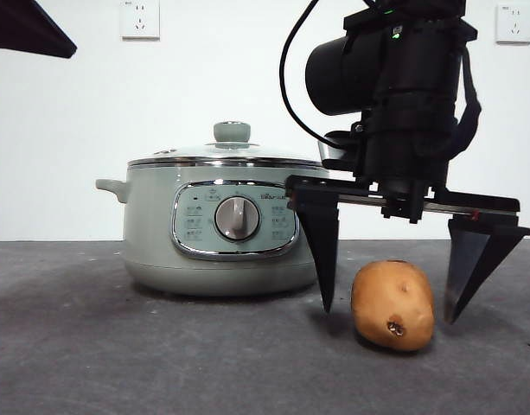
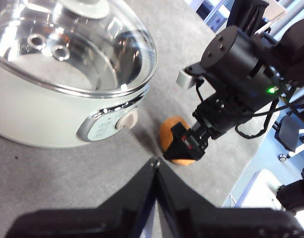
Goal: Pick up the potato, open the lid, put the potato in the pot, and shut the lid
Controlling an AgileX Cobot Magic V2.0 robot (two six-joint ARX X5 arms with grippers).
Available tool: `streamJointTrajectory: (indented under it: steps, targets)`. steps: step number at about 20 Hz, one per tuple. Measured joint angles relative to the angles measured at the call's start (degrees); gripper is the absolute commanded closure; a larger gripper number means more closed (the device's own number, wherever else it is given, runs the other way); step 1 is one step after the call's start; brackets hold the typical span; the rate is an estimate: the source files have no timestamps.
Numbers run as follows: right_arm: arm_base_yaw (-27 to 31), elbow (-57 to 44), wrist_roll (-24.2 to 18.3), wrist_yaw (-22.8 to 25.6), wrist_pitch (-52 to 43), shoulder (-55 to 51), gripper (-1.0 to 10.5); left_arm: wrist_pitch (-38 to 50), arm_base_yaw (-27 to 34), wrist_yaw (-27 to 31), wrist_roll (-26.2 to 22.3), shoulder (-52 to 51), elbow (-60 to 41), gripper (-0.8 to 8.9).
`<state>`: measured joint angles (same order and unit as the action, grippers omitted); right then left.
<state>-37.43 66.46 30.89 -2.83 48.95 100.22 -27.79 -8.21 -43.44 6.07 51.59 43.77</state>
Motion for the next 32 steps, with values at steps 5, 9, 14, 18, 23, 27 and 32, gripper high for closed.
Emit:
streamJointTrajectory:
  steps: [5, 9, 14, 18, 23, 27, 32]
  targets:
    - [0.0, 0.0, -0.22, 0.04, -1.14, 0.0, 9.0, 0.0, 0.0, 1.81, -0.81, 1.53, 0.0, 8.19]
    - [0.0, 0.09, -2.54, 0.02, -1.05, 0.11, 9.5, 1.03, -0.61, 6.19, -1.14, 1.81, 0.0, 8.19]
    - [0.0, 1.99, -8.96, 0.02, 8.2, -2.32, 9.5, -1.18, -1.4, 9.38, -1.18, 6.54, 7.28, 8.19]
    - [0.0, 4.66, -12.13, 0.04, 16.98, -9.66, 9.5, -8.59, -3.43, 10.38, -1.2, 16.7, 20.74, 8.17]
    - [0.0, 4.68, -12.55, 0.04, 20.57, -18.91, 9.5, -16.68, -8.79, 17.14, -2.29, 29.9, 37.92, 6.98]
    - [0.0, 4.68, -12.55, 0.04, 24.96, -24.76, 9.5, -22.95, -12.76, 22.86, -5.84, 40.52, 50.75, 2.7]
    - [0.0, 4.68, -12.55, 0.04, 26.25, -28.46, 9.5, -24.79, -16.98, 34.12, -9.35, 51.41, 62.9, 1.47]
